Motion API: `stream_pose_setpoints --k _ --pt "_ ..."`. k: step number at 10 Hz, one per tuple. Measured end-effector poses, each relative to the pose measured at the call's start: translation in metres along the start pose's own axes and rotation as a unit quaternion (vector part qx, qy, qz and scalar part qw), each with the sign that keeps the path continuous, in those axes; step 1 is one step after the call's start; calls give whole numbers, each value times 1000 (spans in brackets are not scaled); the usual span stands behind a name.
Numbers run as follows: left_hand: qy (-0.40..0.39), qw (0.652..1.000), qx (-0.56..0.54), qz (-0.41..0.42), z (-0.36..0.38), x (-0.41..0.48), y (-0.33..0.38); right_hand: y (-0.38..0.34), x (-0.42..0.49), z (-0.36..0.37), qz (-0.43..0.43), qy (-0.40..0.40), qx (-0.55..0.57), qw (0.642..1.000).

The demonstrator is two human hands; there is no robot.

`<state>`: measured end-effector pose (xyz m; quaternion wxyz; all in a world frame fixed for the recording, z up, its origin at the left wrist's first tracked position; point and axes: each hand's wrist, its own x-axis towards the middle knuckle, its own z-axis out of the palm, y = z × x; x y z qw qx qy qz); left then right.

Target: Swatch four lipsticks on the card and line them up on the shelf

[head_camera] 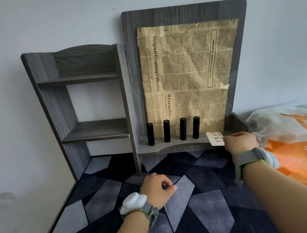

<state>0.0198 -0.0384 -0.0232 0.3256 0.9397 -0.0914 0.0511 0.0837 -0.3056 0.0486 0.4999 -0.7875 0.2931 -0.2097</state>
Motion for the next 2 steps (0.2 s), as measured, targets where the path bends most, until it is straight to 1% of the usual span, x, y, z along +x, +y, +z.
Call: stream_pose_setpoints --k 1,2 --pt "3 1000 -6 -2 -6 -4 4 -2 -5 3 -5 -23 48 999" --pt "21 999 -10 -23 -11 -9 10 5 5 19 -11 -47 91 995"
